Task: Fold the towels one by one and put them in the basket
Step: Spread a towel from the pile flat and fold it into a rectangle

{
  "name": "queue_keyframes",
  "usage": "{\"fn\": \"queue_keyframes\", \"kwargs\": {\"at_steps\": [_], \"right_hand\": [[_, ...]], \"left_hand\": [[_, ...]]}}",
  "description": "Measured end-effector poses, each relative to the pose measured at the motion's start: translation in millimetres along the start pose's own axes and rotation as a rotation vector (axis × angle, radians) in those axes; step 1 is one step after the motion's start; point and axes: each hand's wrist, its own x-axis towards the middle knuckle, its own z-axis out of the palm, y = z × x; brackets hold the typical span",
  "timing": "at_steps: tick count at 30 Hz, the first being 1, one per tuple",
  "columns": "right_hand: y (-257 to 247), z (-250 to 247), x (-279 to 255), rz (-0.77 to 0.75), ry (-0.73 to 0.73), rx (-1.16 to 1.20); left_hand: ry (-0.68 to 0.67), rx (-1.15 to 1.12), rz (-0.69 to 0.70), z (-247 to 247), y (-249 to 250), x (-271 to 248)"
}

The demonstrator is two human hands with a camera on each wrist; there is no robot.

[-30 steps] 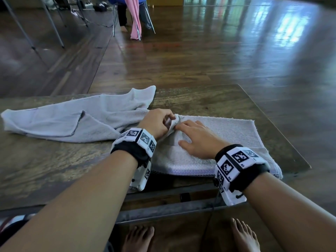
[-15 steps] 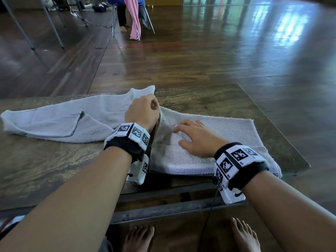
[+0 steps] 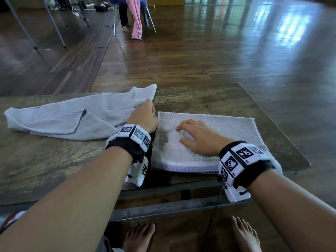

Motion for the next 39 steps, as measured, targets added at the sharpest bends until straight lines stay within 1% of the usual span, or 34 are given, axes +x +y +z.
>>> {"fn": "queue_keyframes", "kwargs": {"at_steps": [1, 3, 5, 7, 9, 11, 13, 15, 20, 26, 29, 32, 34, 36, 38, 39], "right_hand": [[0.7, -1.5, -2.9, -0.004, -0.001, 0.011], [3.3, -6.4, -10.2, -0.003, 0.006, 0.021], [8.9, -13.9, -20.3, 0.024, 0.024, 0.023], [19.2, -22.5, -34.0, 0.064, 0.046, 0.005], [33.1, -30.8, -52.2, 0.118, 0.053, -0.023], [49.1, -37.1, -71.6, 0.189, 0.042, -0.054], [64.9, -40.5, -91.3, 0.268, 0.023, -0.099], [78.3, -40.3, -110.3, 0.322, 0.015, -0.102], [105.8, -32.0, -138.6, 0.42, 0.079, -0.105], [112.4, -20.3, -143.7, 0.523, 0.21, -0.012], [113.4, -20.2, -139.3, 0.514, 0.219, 0.004], [116.1, -24.3, -135.9, 0.493, 0.235, 0.051], [118.3, -29.0, -134.6, 0.493, 0.224, 0.062], [120.7, -33.6, -134.6, 0.496, 0.207, 0.111], [121.0, -38.8, -136.4, 0.486, 0.232, 0.154], [121.0, -42.8, -138.1, 0.465, 0.275, 0.189]], "left_hand": [[-0.024, -0.007, 0.04, -1.5, 2.1, -0.8], [-0.14, 0.02, 0.099, -5.8, 4.7, -3.6], [-0.246, 0.084, 0.094, -10.5, 5.1, -8.0], [-0.253, 0.106, 0.118, -17.6, 9.3, -15.4], [-0.277, 0.058, 0.207, -26.7, 18.8, -27.0], [-0.393, 0.05, 0.264, -32.6, 27.5, -40.8], [-0.514, 0.116, 0.284, -32.6, 32.2, -55.2], [-0.569, 0.173, 0.278, -29.4, 31.1, -65.4], [-0.487, 0.269, 0.236, -35.1, 25.4, -76.5], [-0.527, 0.293, 0.179, -37.9, 26.6, -77.2], [-0.535, 0.327, 0.16, -35.0, 27.0, -76.0], [-0.571, 0.317, 0.121, -33.6, 27.1, -73.9], [-0.603, 0.309, 0.109, -35.7, 27.5, -73.5], [-0.592, 0.295, 0.099, -41.4, 26.9, -72.5], [-0.57, 0.208, 0.068, -49.7, 25.9, -71.0], [-0.564, 0.111, 0.047, -53.5, 25.1, -70.1]]}}
